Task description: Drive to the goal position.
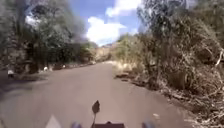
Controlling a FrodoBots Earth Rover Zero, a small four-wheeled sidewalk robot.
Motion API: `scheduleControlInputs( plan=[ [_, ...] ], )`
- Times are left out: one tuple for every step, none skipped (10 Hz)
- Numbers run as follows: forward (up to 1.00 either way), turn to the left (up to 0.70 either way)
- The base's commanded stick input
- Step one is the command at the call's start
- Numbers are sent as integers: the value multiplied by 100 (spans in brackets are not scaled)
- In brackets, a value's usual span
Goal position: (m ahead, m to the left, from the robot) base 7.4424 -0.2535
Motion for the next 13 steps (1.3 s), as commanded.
scheduleControlInputs(
  plan=[
    [70,-35],
    [70,-33],
    [70,-32],
    [70,-25],
    [70,-13],
    [70,-1],
    [70,0],
    [70,0],
    [70,0],
    [70,0],
    [70,0],
    [70,0],
    [70,0]
  ],
)
